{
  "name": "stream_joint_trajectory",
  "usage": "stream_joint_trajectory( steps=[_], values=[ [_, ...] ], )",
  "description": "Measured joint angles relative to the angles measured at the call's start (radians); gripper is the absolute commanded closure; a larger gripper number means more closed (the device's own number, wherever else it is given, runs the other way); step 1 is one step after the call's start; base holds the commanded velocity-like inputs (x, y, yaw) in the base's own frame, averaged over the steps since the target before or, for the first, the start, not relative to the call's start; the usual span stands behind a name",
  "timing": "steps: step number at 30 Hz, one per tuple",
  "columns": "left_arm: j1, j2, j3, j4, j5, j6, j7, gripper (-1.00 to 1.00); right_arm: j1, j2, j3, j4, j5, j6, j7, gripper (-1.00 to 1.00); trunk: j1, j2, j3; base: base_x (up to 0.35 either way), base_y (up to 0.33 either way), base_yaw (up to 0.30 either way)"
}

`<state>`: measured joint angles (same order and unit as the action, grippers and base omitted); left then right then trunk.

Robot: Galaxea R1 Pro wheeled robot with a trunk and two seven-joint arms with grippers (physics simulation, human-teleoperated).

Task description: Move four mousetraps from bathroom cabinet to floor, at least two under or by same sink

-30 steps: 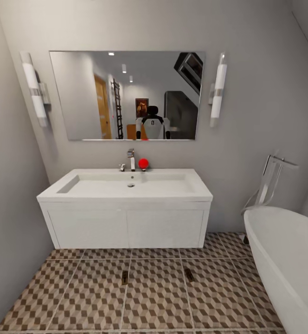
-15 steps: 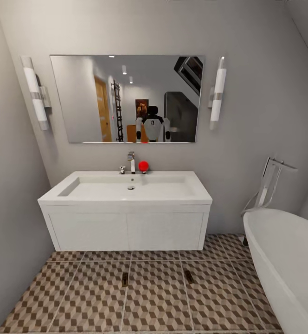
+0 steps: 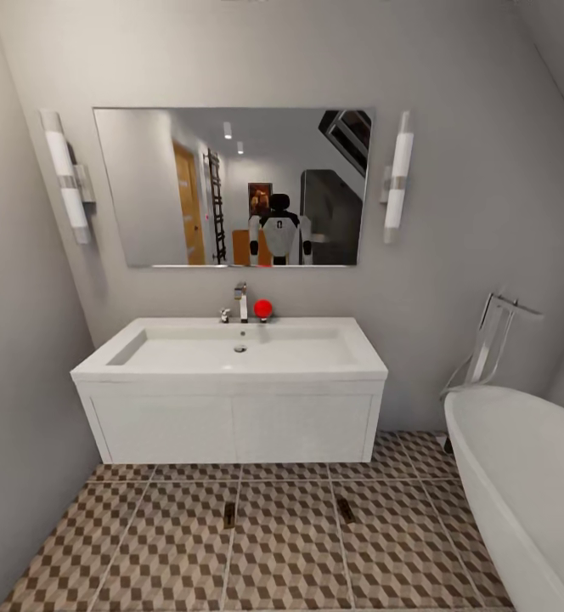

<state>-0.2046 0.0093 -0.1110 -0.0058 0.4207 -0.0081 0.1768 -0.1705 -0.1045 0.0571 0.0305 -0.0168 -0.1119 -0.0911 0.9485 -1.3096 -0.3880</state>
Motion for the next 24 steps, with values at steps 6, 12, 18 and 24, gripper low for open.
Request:
stream_joint_trajectory(
  steps=[6,12,18,24],
  values=[
    [0.001,0.001,-0.002,-0.002,-0.008,-0.001,-0.005,-1.00,0.000,0.000,0.000,0.000,0.000,0.000,0.000,-1.00,-0.019,0.035,0.016,0.000,0.000,0.000],
    [0.001,0.003,-0.003,-0.005,-0.011,-0.002,-0.029,-1.00,0.000,0.000,0.000,0.000,0.000,0.000,0.000,-1.00,-0.019,0.035,0.016,0.000,0.000,0.110],
    [0.001,0.002,-0.003,-0.006,-0.010,-0.003,-0.040,-1.00,0.000,0.000,0.000,0.000,0.000,-0.001,0.000,-1.00,-0.019,0.035,0.016,0.000,0.000,0.240],
    [0.001,0.001,-0.003,-0.006,-0.010,-0.003,-0.043,-1.00,0.000,0.001,0.000,-0.001,0.000,-0.001,0.000,-1.00,-0.019,0.035,0.016,0.000,0.000,0.272]
  ],
)
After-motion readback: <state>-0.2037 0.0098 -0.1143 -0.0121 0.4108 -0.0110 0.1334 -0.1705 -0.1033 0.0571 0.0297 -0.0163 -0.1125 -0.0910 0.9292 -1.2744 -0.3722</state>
